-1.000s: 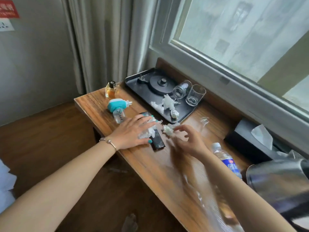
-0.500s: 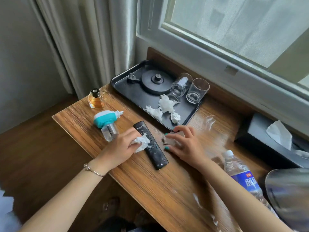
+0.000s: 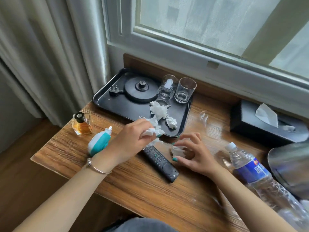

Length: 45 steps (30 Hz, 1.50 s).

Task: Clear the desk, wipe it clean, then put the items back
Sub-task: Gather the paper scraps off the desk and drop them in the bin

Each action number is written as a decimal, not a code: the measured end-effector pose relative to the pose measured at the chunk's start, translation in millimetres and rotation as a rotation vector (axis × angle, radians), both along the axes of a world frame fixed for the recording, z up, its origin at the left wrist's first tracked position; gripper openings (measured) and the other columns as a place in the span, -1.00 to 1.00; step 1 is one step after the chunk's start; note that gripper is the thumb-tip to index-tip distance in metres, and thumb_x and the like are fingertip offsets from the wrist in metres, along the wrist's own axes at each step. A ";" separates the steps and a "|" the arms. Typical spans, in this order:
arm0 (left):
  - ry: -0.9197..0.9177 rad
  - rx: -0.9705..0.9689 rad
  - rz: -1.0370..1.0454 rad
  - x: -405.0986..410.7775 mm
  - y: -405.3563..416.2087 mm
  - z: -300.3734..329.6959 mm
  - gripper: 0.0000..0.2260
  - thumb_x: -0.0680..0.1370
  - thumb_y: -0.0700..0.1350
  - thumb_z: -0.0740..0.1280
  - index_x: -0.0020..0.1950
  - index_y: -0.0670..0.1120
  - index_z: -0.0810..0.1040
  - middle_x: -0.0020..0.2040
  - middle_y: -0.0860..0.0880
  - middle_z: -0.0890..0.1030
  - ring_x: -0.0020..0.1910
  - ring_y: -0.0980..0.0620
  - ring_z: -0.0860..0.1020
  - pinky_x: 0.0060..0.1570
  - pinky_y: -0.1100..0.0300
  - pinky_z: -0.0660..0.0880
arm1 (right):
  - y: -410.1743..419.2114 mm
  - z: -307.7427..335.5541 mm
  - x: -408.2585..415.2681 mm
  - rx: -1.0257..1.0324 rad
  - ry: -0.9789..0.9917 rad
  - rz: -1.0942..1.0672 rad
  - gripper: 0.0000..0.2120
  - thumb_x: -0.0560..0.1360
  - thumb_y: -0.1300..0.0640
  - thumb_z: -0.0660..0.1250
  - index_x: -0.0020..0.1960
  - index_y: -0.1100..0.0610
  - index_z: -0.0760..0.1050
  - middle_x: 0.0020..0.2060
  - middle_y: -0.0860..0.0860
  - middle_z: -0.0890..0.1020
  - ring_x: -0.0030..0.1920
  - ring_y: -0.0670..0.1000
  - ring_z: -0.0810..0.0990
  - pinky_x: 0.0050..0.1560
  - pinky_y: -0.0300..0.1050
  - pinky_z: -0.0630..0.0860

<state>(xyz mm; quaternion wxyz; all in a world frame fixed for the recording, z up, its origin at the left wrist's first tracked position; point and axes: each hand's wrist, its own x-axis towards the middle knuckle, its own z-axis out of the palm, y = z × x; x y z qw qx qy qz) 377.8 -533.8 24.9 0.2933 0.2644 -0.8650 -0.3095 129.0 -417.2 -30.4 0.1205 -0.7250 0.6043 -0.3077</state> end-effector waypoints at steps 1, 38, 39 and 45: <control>0.018 0.011 0.002 -1.6 -3.9 -1.7 -0.68 0.52 0.22 0.23 -0.18 -0.02 0.47 -0.24 0.08 0.42 -0.26 0.08 0.42 -0.24 0.26 0.35 | -0.6 -0.5 0.3 -0.004 0.021 0.004 -0.63 0.44 -0.25 0.40 0.09 -0.02 0.63 0.11 -0.11 0.54 0.22 0.00 0.42 0.19 -0.01 0.46; -0.467 0.105 -0.182 -40.8 -119.7 -31.7 -0.55 0.50 -0.04 0.41 0.33 0.01 0.36 0.17 0.09 0.33 0.20 0.09 0.39 0.26 0.12 0.34 | -153.4 14.8 -1.1 0.294 0.227 0.096 -0.26 0.37 -0.28 0.43 0.47 -0.07 0.33 0.46 -0.06 0.37 0.48 0.00 0.24 0.49 -0.01 0.18; -0.469 0.116 -0.184 -40.3 -120.7 -31.9 -0.62 0.51 -0.05 0.39 0.28 0.02 0.39 0.12 0.11 0.34 0.12 0.10 0.45 0.19 0.10 0.39 | -152.0 13.5 -0.6 0.259 0.218 0.098 -0.34 0.38 -0.24 0.44 0.41 -0.03 0.42 0.39 -0.04 0.44 0.41 0.03 0.31 0.43 -0.02 0.25; -0.433 0.037 -0.195 -39.0 -125.9 -34.6 -0.80 0.51 -0.27 0.30 0.01 0.02 0.50 0.01 0.13 0.42 -0.05 0.06 0.51 -0.01 0.01 0.47 | -147.5 14.8 2.0 0.158 0.151 0.027 -0.67 0.41 0.02 0.51 0.08 0.17 0.59 -0.01 0.11 0.55 0.02 0.15 0.50 0.04 0.06 0.47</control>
